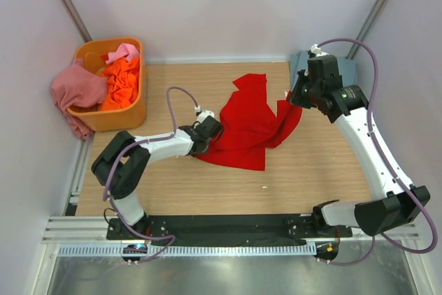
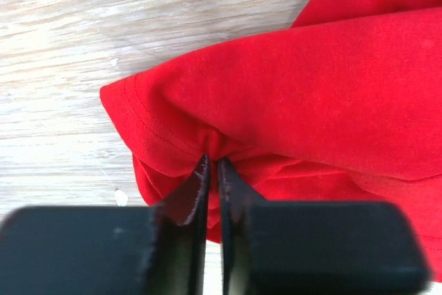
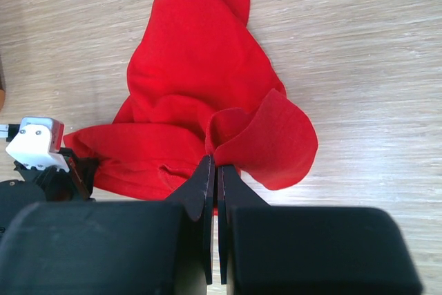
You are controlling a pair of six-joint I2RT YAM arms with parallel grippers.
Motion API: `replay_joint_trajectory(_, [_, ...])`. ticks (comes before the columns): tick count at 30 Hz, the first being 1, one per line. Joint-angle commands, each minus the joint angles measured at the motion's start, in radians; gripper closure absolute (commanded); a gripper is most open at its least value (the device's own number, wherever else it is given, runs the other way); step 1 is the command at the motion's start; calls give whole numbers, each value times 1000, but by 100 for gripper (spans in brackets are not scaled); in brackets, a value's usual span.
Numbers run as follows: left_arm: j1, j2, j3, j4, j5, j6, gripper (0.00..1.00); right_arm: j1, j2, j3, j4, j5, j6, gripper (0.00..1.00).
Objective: Fold and stack the t-shirts
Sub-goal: Flatten the tshirt out
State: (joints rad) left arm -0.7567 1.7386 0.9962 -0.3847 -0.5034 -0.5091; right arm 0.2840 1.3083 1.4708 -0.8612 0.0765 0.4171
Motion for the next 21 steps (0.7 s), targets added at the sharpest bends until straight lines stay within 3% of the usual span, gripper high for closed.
replay_joint_trajectory(1, [0,-17,18,29,-12,7,100,3,-12,8,18,9,-17,99])
replay_joint_trajectory(6, [2,-97,48,-37,-7,-14,100,3,-11,22,13,17,-21,99])
replay_joint_trajectory(10, [2,-198,139,-224,-24,-42,100,3,-3,83,-21,46,-40,99])
replay_joint_trajectory(21, [2,-537,452,-609,-29,99,100,3,-21,497,-122,68,-124,99])
